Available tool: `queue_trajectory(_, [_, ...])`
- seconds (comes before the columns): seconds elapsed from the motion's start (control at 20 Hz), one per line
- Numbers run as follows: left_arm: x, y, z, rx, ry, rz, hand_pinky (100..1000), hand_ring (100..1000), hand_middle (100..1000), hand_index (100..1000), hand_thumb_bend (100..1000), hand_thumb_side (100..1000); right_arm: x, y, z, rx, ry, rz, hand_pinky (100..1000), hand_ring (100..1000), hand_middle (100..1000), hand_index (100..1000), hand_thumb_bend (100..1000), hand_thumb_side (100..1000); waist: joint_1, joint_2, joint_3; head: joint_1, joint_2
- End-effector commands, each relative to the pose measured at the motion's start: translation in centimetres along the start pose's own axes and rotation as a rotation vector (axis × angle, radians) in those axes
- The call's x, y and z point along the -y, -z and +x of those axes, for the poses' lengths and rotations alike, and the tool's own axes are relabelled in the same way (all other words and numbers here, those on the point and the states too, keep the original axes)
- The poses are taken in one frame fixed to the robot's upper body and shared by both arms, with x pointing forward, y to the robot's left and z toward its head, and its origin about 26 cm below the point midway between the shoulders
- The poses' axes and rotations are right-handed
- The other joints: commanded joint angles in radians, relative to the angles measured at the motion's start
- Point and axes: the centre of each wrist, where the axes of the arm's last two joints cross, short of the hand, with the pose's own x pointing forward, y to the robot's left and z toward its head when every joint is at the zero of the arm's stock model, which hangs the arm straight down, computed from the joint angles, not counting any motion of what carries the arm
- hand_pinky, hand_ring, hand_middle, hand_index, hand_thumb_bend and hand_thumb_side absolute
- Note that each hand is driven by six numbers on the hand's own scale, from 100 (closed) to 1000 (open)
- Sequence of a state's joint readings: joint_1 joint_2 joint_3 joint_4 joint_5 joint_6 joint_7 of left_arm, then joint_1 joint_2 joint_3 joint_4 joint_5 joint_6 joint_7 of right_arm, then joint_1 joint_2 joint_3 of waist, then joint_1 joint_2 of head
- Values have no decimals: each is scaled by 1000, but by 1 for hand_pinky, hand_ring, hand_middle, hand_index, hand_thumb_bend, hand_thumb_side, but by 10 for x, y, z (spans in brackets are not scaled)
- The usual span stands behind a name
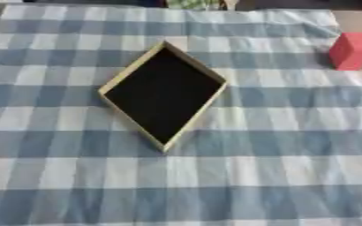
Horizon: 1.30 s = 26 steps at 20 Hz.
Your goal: Pick up objects on the table and place them in the box.
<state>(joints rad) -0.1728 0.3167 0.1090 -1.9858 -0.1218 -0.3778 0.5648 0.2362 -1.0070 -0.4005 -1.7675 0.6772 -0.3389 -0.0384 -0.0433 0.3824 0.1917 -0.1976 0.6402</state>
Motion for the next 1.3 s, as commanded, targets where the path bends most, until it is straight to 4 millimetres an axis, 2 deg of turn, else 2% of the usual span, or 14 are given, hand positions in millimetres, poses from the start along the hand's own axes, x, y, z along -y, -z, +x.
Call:
queue_trajectory(0.05, [-2, 6, 4, 28, 8, -23, 819, 842, 763, 690, 118, 824, 15, 5, -15, -26, -22, -22, 971, 932, 890, 929, 436, 185, 0, -14, -2, -4, -8])
queue_trajectory(0.1, [-2, 6, 4, 28, 9, -24, 818, 842, 763, 690, 118, 824, 15, 5, -19, -34, -14, -26, 955, 927, 881, 933, 415, 185, 0, -14, -1, -5, -8])
queue_trajectory(0.35, [-2, 6, 4, 27, 8, -27, 819, 842, 763, 690, 118, 824, 20, 10, -40, -56, 32, -31, 962, 935, 888, 937, 421, 172, -1, -16, 1, -11, -12])
queue_trajectory(0.7, [-2, 5, 4, 24, 7, -30, 818, 842, 763, 689, 118, 824, 31, 17, -71, -80, 36, -2, 976, 945, 899, 944, 435, 162, -1, -18, 4, -65, -24])
queue_trajectory(1.0, [-1, 5, 4, 22, 2, -37, 818, 842, 763, 689, 116, 823, 40, 19, -93, -98, 29, 31, 982, 949, 906, 951, 440, 163, 4, -19, 9, -80, -26])
queue_trajectory(1.05, [-1, 5, 4, 22, 2, -37, 818, 842, 763, 689, 116, 823, 41, 20, -96, -101, 31, 31, 980, 948, 906, 952, 417, 163, 5, -20, 10, -85, -27])
queue_trajectory(1.3, [0, 4, 4, 19, -4, -44, 818, 842, 763, 689, 115, 822, 53, 25, -109, -100, 35, 31, 981, 950, 908, 956, 439, 150, 7, -24, 17, -100, -32])
